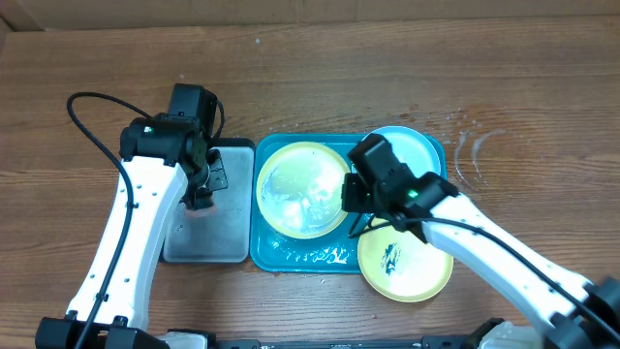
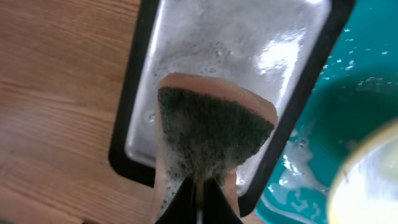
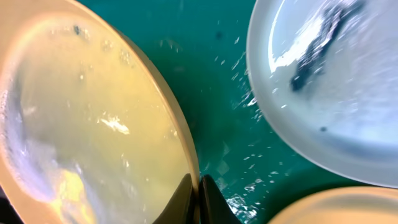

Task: Clean dirty plates on tray and stack at the side
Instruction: 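Return the sponge to the grey tray with the left gripper, then lift and tilt the cleaned yellow plate upward with the right gripper, then carry the yellow plate with the right gripper toward the table's right side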

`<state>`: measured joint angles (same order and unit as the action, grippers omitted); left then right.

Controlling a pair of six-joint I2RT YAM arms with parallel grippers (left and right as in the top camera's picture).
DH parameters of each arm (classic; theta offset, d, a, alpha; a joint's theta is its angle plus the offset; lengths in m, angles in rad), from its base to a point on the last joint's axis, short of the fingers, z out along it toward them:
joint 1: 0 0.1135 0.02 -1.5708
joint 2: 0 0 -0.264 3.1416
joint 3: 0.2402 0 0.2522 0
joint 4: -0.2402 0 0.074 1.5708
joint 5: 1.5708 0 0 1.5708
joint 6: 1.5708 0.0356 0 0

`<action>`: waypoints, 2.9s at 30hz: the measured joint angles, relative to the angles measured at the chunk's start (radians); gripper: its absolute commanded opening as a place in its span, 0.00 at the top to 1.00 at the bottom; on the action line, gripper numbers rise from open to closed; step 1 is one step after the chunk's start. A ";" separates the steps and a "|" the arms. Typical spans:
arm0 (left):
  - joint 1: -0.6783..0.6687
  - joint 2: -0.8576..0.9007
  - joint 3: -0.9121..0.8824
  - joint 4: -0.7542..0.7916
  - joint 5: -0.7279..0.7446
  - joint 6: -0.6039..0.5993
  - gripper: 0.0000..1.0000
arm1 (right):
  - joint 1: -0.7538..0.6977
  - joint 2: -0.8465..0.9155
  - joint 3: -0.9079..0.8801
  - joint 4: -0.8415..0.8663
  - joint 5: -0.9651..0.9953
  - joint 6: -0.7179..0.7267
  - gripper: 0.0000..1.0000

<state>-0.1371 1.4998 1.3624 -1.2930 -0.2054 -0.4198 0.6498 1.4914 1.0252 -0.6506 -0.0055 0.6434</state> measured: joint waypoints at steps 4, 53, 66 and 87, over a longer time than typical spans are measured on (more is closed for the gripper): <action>0.000 0.000 0.000 0.008 0.018 0.009 0.96 | 0.000 -0.064 0.014 -0.088 0.034 0.042 0.96; 0.001 0.090 -0.001 0.064 0.031 0.013 0.96 | -0.027 -0.099 0.018 -0.093 0.248 -0.130 0.96; 0.001 0.114 -0.002 0.072 0.042 0.031 0.96 | -0.006 -0.099 0.201 -0.358 0.434 -0.297 0.96; 0.001 0.114 -0.002 0.082 0.056 0.031 0.96 | 0.267 0.020 0.261 -0.468 0.878 -0.472 0.96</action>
<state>-0.1364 1.6142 1.3609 -1.2114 -0.1493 -0.3889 0.9165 1.5112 1.2865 -1.1191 0.8722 0.1711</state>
